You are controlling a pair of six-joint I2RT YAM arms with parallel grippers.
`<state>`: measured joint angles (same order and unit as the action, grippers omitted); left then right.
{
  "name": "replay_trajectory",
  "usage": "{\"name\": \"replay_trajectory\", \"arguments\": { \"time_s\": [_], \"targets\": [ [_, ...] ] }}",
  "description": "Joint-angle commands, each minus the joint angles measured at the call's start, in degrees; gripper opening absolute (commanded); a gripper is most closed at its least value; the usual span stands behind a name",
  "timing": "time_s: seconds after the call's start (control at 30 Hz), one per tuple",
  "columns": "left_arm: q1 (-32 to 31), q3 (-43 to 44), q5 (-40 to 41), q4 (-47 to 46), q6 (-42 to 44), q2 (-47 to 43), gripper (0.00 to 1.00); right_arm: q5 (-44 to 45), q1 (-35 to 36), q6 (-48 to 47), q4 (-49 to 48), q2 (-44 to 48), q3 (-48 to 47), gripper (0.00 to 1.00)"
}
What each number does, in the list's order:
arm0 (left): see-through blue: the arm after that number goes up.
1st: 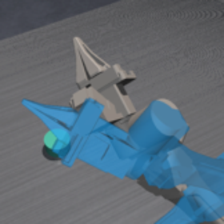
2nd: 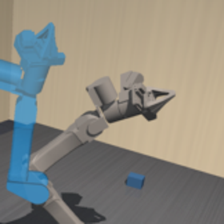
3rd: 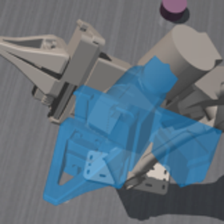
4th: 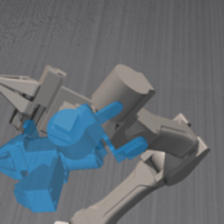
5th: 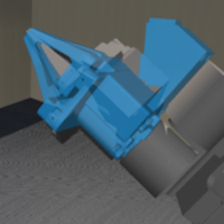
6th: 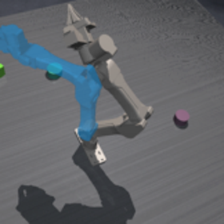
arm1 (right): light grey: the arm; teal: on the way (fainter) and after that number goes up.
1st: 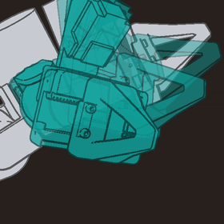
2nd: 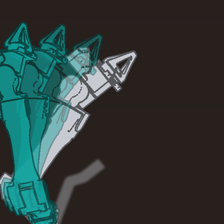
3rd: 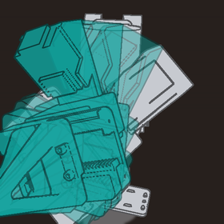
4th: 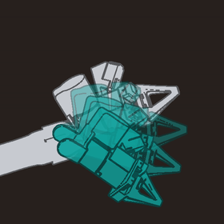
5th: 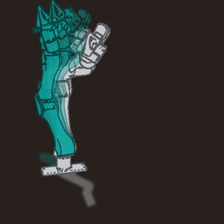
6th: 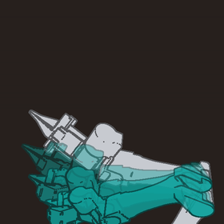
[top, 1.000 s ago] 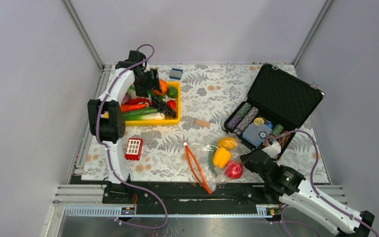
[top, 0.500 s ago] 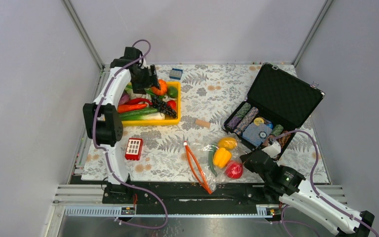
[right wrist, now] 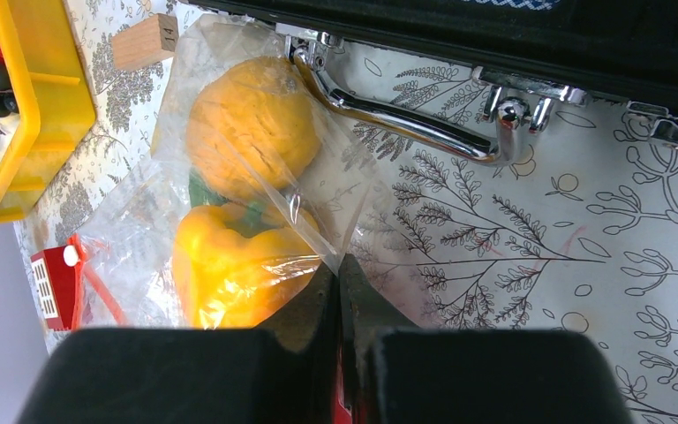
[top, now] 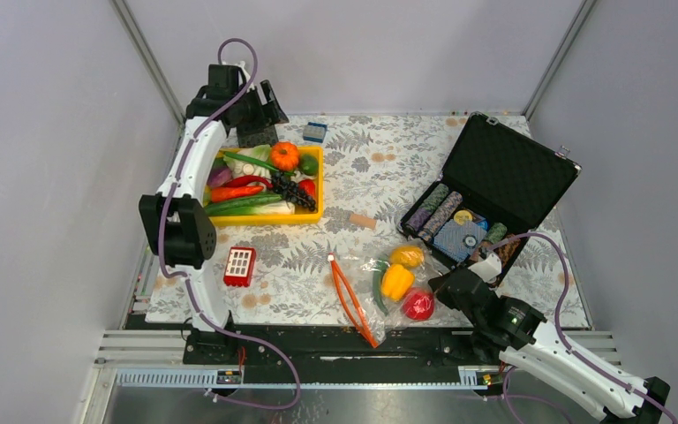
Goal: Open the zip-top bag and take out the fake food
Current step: Adjust the fake vegetable in the bin.
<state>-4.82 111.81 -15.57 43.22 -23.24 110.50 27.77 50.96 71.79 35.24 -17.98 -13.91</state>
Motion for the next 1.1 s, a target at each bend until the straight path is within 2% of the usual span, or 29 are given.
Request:
{"name": "replay_trajectory", "arguments": {
  "time_s": [0.0,0.1,0.37,0.57,1.07],
  "targets": [
    [-1.05,-2.55,-0.40,-14.36,-1.97,1.07,0.76,0.86,0.19,-0.68,-0.74,-0.08,-0.54,0.00],
    [-1.98,-2.98,0.81,-17.39,-2.24,2.93,0.68,0.73,0.19,-0.79,-0.77,-0.45,-0.46,0.00],
    [-6.05,-0.47,9.18,-17.39,1.22,7.52,0.66,0.27,0.19,-0.60,-0.81,-0.64,-0.25,0.00],
    [-6.78,1.53,15.33,-13.49,1.47,10.02,0.56,-0.10,0.21,-0.90,-0.76,-0.35,-0.15,0.00],
    [-8.76,4.54,22.70,-9.11,7.51,12.16,0.54,-0.40,0.19,-0.29,0.14,0.67,0.29,0.00]
  ]
}}
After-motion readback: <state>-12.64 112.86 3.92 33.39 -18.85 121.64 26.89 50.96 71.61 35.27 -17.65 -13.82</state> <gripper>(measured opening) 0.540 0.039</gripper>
